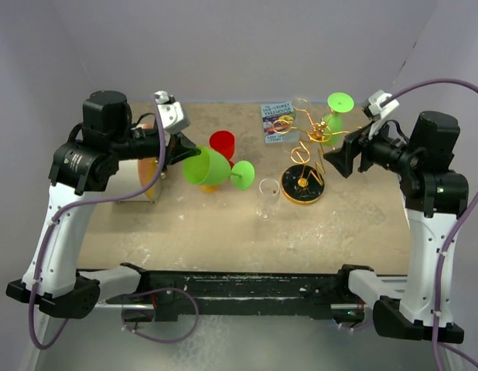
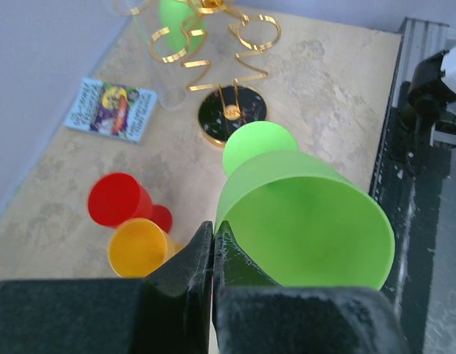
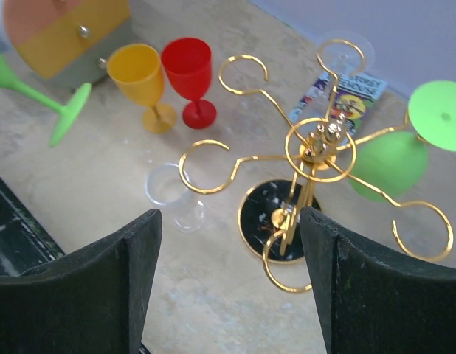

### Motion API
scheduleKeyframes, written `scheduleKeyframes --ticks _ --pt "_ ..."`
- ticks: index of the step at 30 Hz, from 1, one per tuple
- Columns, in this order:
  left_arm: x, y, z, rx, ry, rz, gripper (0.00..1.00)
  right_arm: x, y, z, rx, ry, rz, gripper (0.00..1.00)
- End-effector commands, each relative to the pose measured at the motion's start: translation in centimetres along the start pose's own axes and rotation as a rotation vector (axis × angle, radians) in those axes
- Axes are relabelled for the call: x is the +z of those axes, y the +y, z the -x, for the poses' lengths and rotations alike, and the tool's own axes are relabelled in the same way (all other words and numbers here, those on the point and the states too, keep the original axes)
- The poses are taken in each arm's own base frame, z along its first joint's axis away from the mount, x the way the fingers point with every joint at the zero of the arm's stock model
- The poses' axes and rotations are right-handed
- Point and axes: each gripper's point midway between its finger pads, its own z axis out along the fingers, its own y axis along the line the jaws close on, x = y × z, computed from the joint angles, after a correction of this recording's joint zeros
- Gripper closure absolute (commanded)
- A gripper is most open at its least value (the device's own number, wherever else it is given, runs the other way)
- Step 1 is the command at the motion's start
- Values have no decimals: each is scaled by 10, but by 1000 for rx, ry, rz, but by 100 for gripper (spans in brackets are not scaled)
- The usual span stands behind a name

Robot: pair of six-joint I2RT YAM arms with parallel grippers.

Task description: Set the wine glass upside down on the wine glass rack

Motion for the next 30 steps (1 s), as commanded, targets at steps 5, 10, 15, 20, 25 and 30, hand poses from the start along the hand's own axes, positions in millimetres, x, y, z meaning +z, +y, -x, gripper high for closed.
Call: scheduleKeyframes --ticks 5,10,15,20,25,30 --pt "7 35 96 173 -235 24 100 29 22 74 109 -214 200 22" --pt "14 47 100 164 -246 50 100 63 36 79 153 -203 281 22" --pt "13 48 100 168 -258 65 100 83 64 87 153 -226 395 20" --pt "9 47 107 174 -277 70 100 99 69 90 183 -217 410 20" --pt "10 51 110 175 -281 84 100 112 82 90 225 -207 470 24" --pt "9 52 112 178 -288 91 100 125 80 85 244 -181 448 36"
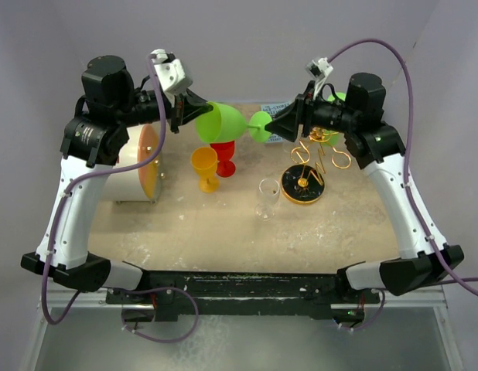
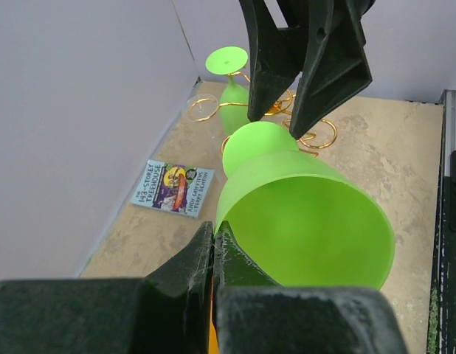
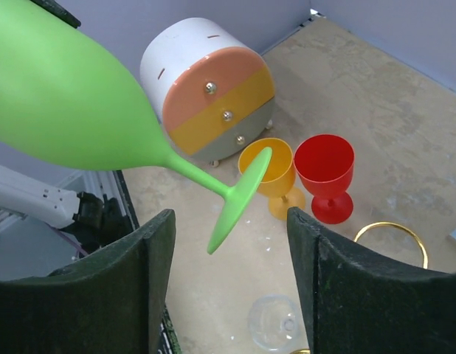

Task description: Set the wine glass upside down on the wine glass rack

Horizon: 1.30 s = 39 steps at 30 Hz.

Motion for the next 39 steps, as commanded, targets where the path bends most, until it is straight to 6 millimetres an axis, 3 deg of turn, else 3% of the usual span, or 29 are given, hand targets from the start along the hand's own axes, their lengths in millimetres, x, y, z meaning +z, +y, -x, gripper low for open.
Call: scheduleKeyframes --ticks 1,8,16,21,25,32,34,36,39 --pt "-9 2 27 53 -69 34 100 6 3 12 -7 -37 -1 40" --pt "-9 5 27 57 -68 45 100 16 -2 2 44 -24 9 54" --pt "-6 7 20 76 -64 46 100 23 -6 3 89 -24 13 69" --pt "-6 6 10 84 -47 53 100 15 -8 9 69 -44 -41 100" --pt "-7 0 3 70 -41 38 95 0 -15 20 -2 -75 -134 100" --pt "-23 -12 -2 54 -27 53 50 -39 -32 39 -53 -138 -259 100" --pt "-32 -16 -6 59 -8 63 46 -53 -38 44 -66 -155 -299 100" --pt "-40 -20 -9 69 4 82 29 -68 -41 50 -101 -172 -353 100" --pt "-53 -21 -12 63 15 121 18 -92 -45 58 -164 -187 -443 100"
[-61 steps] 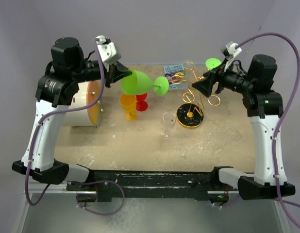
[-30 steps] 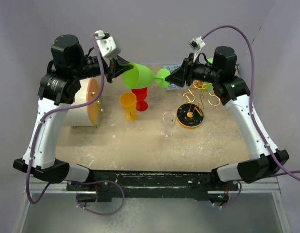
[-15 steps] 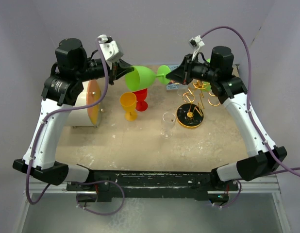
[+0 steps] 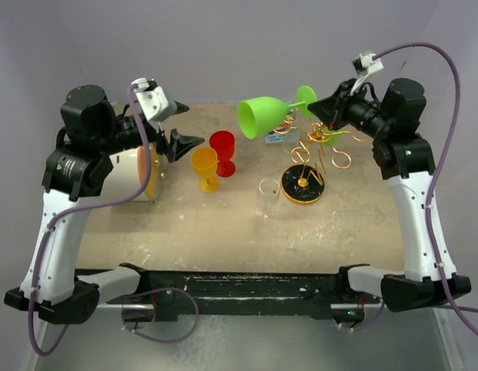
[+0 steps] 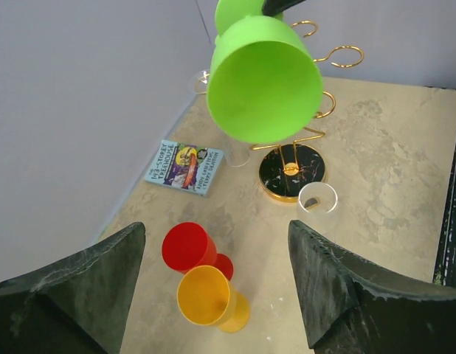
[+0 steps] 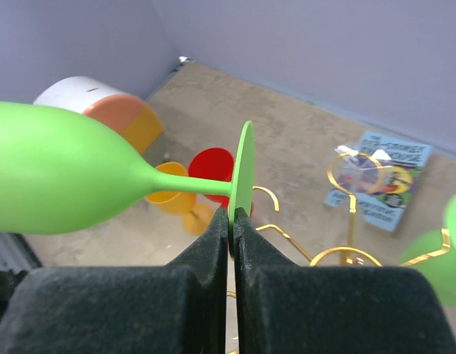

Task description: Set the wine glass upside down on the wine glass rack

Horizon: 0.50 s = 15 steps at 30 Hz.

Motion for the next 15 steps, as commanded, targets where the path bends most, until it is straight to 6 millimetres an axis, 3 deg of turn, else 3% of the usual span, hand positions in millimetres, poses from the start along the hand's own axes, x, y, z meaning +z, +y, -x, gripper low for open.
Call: scheduleKeyframes --ticks 1,8,15 --pt "-26 -3 3 31 2 67 16 -39 -8 39 -159 -101 -130 100" --pt "-51 -4 -4 1 14 142 0 -93 -25 58 -332 -122 -333 100" --pt "-79 9 -6 -51 12 279 1 -135 -48 57 -470 -58 -524 100"
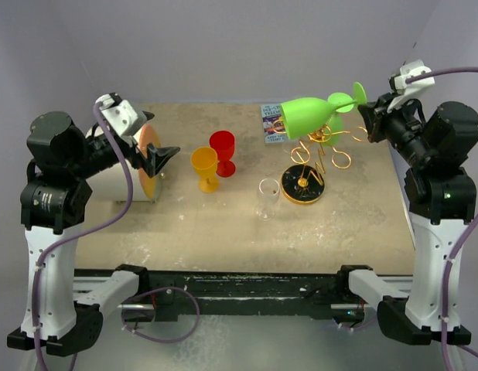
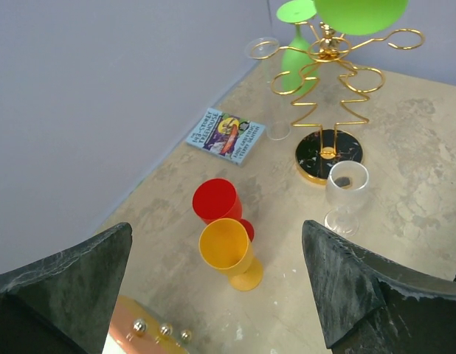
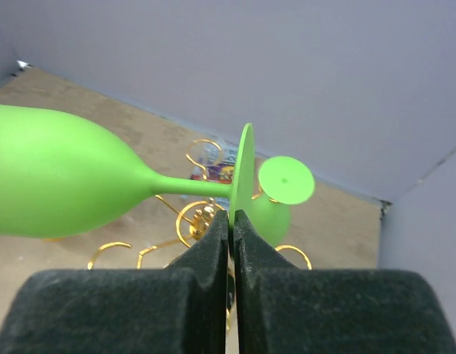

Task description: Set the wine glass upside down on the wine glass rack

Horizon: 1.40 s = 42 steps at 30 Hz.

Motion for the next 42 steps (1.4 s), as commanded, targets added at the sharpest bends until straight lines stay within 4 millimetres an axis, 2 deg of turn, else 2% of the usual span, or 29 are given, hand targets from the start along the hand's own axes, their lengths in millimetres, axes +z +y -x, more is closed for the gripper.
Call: scheduleKeyframes --ticks 1,11,16,21,25,30,35,42 --pt "-15 11 4 -40 -11 91 1 -23 -33 1 -145 40 -161 100" --pt "-35 48 -3 -64 32 312 1 -40 -62 -19 -234 155 -305 100" --pt "-32 53 -6 -77 49 310 1 -53 -83 -28 -313 228 -418 100" --pt "-28 50 -7 -82 40 278 1 -77 -104 -27 -434 282 -548 100" --pt "-26 51 -11 -90 49 274 1 -111 -124 -20 -504 326 -716 100" --pt "-21 55 -14 -97 56 269 1 -138 -146 -49 -590 501 -886 100" --pt "-17 58 -20 -105 71 261 1 -141 -154 -72 -672 620 -915 100" --pt "-15 63 -33 -102 105 277 1 -125 -156 -81 -701 649 -855 100"
